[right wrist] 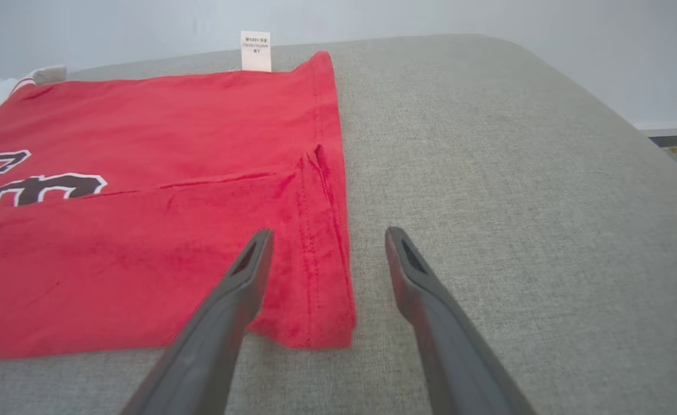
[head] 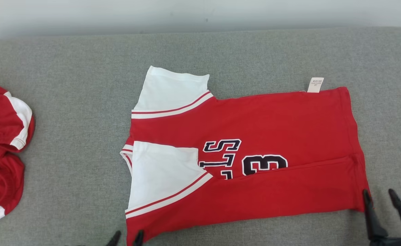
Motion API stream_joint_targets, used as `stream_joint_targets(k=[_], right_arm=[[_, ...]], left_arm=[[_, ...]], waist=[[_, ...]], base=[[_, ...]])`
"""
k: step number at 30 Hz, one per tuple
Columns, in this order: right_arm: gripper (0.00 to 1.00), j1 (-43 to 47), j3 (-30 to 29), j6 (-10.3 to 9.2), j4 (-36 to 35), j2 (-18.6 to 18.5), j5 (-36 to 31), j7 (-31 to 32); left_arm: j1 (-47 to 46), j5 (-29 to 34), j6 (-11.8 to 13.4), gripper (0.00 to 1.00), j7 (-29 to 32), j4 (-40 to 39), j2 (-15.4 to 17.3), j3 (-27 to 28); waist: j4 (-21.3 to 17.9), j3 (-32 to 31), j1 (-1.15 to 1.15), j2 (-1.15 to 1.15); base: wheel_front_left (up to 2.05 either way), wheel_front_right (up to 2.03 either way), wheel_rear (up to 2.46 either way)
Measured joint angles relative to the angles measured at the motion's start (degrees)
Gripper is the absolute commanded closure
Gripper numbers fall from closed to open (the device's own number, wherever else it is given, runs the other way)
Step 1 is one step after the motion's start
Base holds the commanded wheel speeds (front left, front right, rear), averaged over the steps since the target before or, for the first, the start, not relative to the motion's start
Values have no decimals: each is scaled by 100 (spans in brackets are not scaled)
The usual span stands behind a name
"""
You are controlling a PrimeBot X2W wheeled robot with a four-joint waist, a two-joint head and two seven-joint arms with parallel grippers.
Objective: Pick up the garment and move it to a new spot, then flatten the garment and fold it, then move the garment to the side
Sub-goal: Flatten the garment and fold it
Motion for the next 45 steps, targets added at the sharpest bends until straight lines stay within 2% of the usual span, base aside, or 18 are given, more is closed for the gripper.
stream_joint_targets(k=[4,8,12,16,19,24,27,33,37,45], right_arm=[[0,-6,-291,0,-387,11,-135,-142],[0,-132,-459,0,-899,149,-358,-171],[0,-345,-304,0,-1194,287,-546,-185],[0,-570,-67,0,-1251,334,-633,-185],[0,-777,98,0,-1256,343,-683,-185],[0,-1152,245,0,-1252,355,-782,-185],[0,-1366,333,0,-1240,394,-827,-185],[0,-1562,410,0,-1243,512,-891,-185],[0,-1645,383,0,-1270,592,-933,-186],[0,-1723,409,0,-1298,781,-994,-185]], left_arm=[[-68,64,107,0,-153,-223,73,227],[-431,111,166,0,-168,-526,303,548],[-1213,201,88,0,-66,-580,580,756],[-2345,214,-66,0,222,-280,671,779],[-3214,147,-268,0,610,212,753,716],[-4649,-62,-594,0,1657,1136,943,513],[-5406,-111,-709,0,2340,1669,1096,339],[-6428,-292,-888,0,3574,2375,1172,-46],[-6917,-200,-927,0,3918,2751,1207,-235],[-7441,-74,-1005,0,4143,3222,1105,-490]], waist=[[-9,-57,0,0],[-57,-82,0,0],[-85,-19,0,0],[-102,129,1,0],[-129,287,1,1],[-218,606,2,1],[-302,804,2,1],[-534,1142,2,1],[-679,1348,2,2],[-972,1663,1,2]], base=[[0,0,0],[0,0,0],[0,0,0],[0,0,0],[0,0,0],[0,0,0],[0,0,0],[0,0,0],[0,0,0],[0,0,0]])
